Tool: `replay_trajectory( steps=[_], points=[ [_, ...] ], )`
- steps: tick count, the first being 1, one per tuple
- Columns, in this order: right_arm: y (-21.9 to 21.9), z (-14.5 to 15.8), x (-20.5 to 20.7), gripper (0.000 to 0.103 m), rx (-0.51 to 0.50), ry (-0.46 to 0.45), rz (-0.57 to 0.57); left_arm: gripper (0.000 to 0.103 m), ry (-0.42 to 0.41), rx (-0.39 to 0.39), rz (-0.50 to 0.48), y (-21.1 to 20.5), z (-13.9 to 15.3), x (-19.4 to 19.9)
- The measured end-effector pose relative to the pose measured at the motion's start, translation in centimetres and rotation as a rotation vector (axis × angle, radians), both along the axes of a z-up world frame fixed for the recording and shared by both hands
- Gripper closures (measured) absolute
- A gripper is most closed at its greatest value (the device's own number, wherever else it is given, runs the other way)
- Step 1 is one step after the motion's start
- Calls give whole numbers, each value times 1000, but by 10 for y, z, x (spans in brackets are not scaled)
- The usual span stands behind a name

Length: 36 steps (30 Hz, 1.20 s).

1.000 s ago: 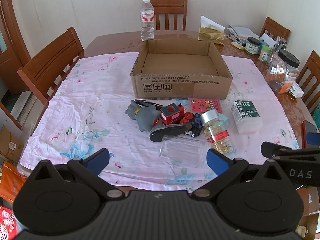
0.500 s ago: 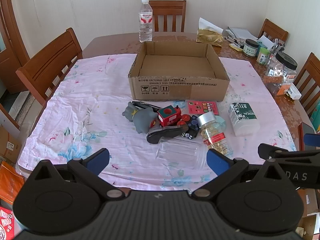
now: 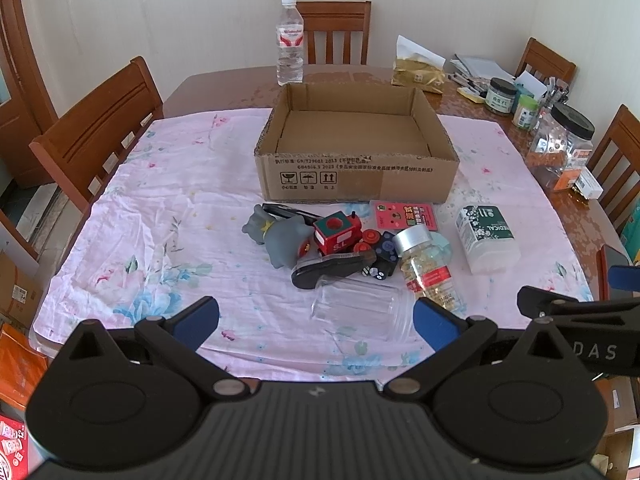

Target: Organize rigid objects

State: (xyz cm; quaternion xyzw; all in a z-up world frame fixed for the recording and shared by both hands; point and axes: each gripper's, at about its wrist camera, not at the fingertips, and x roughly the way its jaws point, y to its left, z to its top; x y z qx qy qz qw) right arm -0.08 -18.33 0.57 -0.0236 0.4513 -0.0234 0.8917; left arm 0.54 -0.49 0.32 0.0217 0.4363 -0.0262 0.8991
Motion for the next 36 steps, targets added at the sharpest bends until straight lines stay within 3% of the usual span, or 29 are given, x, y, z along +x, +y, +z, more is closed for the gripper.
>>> replay_trajectory(
  steps=[22,36],
  points=[
    [-5,-11,5,0,-2,-49,37,1,-81,-65,-55,2,-17,4],
    [-22,-42,2,0,2,-16,71,0,-70,-25,-184,-16,-64,12]
  ],
)
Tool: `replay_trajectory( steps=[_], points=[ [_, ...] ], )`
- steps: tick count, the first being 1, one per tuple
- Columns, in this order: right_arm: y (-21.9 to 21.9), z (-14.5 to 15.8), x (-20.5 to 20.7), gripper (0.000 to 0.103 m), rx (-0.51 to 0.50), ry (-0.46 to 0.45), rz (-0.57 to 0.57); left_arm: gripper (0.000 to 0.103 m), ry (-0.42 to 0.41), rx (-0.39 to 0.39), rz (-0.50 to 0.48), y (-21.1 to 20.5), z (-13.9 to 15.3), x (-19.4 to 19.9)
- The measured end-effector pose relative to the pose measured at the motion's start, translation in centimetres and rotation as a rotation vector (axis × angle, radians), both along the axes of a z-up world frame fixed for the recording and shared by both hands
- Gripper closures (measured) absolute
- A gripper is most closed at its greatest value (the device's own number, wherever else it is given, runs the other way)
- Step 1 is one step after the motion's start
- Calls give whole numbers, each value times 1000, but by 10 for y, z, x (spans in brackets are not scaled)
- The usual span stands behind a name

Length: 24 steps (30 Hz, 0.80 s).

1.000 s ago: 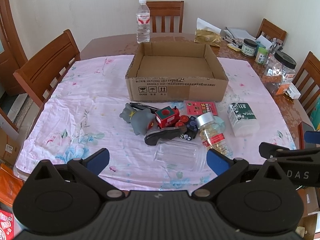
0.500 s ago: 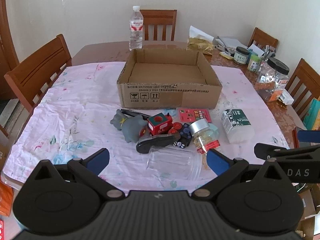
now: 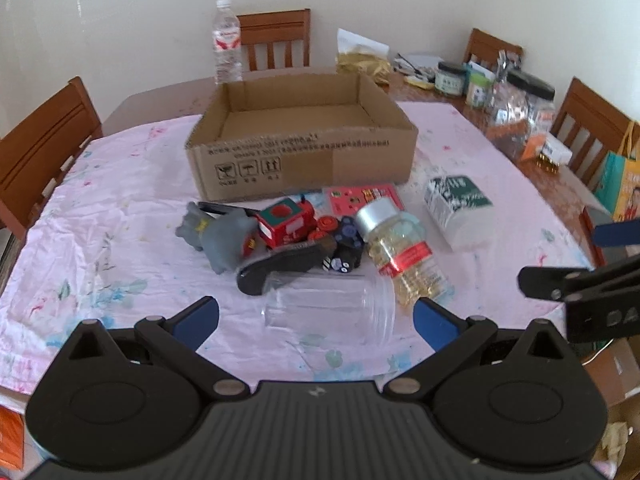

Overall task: Organize rigid objects
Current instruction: 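Grasp the clear plastic jar with left tool while right tool grasps the MEDICAL swab tub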

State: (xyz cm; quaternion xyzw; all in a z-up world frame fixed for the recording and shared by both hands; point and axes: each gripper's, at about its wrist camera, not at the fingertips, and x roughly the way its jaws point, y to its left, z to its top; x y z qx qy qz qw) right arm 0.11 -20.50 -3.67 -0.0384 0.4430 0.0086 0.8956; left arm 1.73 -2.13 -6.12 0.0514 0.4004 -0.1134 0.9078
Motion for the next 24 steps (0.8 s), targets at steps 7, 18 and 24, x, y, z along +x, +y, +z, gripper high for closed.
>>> replay_trajectory(
  steps=[7,18,24],
  points=[
    [-11,-6,0,0,43,20,-23,0,9,8,2,-5,-30,14],
    [-14,-6,5,0,27,47,1,0,32,3,21,8,-31,21],
    [-12,-6,20,0,35,61,-4,0,81,19,-12,21,-32,24]
  ],
)
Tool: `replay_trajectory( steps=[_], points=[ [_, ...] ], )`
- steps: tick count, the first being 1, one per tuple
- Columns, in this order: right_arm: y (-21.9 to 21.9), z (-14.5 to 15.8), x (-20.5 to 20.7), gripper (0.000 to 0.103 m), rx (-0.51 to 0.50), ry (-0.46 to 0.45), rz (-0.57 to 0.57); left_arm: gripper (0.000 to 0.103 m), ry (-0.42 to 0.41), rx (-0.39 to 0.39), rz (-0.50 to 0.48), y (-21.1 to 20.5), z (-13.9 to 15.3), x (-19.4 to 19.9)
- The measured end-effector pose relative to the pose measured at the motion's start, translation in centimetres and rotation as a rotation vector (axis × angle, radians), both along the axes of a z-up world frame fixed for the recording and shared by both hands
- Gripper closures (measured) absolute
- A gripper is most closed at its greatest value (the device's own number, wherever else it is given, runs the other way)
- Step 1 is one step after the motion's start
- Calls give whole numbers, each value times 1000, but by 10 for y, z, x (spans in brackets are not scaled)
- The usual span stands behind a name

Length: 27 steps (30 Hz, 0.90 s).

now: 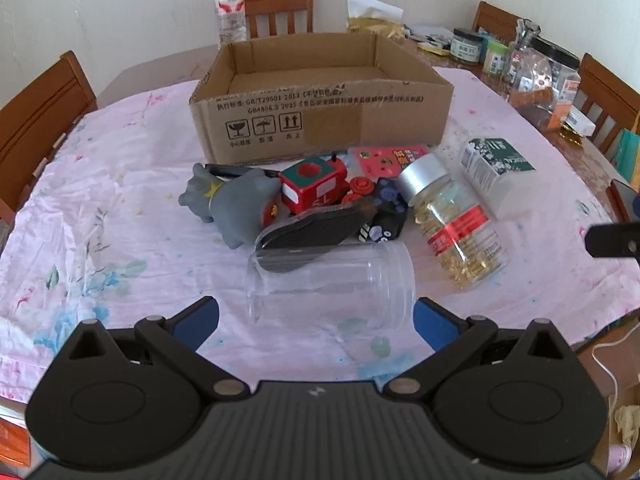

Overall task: Organize rigid objects
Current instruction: 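Grasp the clear plastic jar with left tool while right tool grasps the MEDICAL swab tub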

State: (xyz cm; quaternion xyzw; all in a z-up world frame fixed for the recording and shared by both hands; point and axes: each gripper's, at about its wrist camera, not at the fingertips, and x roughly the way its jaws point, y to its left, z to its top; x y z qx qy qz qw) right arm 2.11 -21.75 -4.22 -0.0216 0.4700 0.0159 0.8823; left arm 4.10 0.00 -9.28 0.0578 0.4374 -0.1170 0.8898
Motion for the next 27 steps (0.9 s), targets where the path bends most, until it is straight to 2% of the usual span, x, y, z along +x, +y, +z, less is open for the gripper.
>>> replay_trajectory(
  steps=[5,11,16,21,27],
  points=[
    [5,-9,9,0,-29,26,30,0,28,-19,-38,-5,-10,7],
    [4,-17,20,0,-98,57,101,0,79,-28,12,-7,-26,14],
    [-9,-36,44,0,-169,84,231,0,62,11,103,-14,-35,11],
    [-29,-56,70,0,-168,107,387,0,58,8,224,-20,-35,11],
    [-49,-73,100,0,-179,92,583,0,64,8,291,-23,-34,12]
  ],
)
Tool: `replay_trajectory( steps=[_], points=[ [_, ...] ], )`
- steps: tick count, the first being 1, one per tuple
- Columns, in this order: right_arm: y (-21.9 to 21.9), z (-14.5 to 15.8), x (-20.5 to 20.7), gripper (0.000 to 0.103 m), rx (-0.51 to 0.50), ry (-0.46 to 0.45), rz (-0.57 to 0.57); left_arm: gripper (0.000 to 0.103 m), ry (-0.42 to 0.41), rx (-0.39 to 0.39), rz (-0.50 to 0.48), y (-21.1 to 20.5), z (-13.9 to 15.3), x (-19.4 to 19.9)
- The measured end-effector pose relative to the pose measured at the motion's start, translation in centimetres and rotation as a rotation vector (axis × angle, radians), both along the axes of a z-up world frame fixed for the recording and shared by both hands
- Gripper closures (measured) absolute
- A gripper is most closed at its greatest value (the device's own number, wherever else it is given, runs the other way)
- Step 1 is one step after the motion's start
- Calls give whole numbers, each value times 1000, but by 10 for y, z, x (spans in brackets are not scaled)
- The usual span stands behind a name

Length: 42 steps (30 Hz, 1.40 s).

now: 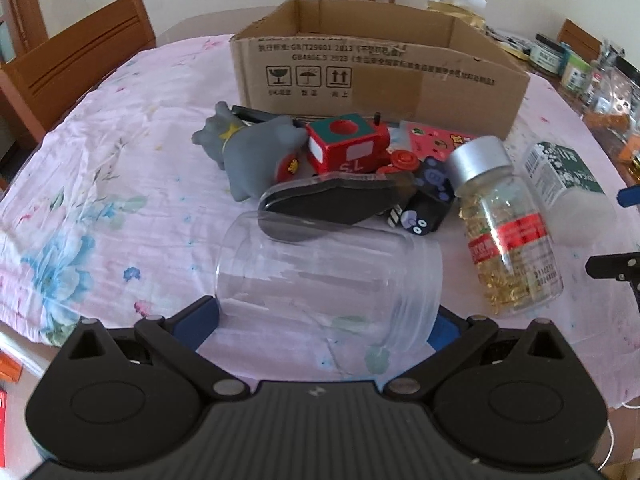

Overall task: Organize rigid objects
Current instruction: 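Grasp the clear plastic jar with left tool while right tool grasps the MEDICAL swab tub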

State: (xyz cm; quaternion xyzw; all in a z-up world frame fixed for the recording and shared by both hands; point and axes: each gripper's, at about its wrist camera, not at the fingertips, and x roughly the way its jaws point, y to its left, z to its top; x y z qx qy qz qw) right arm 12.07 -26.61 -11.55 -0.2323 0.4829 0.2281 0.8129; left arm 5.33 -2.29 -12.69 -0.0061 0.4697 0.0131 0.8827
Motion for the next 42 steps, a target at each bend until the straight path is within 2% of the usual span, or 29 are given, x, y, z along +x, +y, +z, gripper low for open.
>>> replay_trajectory(
  steps=[7,15,24,27,32,38,40,42],
  points=[
    [-5,-4,30,0,61,12,147,0,-2,3,40,-3,1,-4],
    [21,-5,55,0,70,21,301,0,10,10,64,-5,3,-4],
    [39,0,62,0,14,28,408,1,-21,98,-23,-19,19,-5],
    [42,2,63,0,16,48,419,1,-21,79,-37,-15,23,-3],
    [45,2,62,7,8,63,421,4,-11,79,-57,-9,22,2],
    [42,7,62,12,18,71,387,5,-17,80,-131,-7,26,2],
    [40,8,61,13,22,75,374,11,-12,78,-158,-7,26,4],
    [40,9,60,14,19,72,363,12,4,65,-169,-5,26,7]
  ],
)
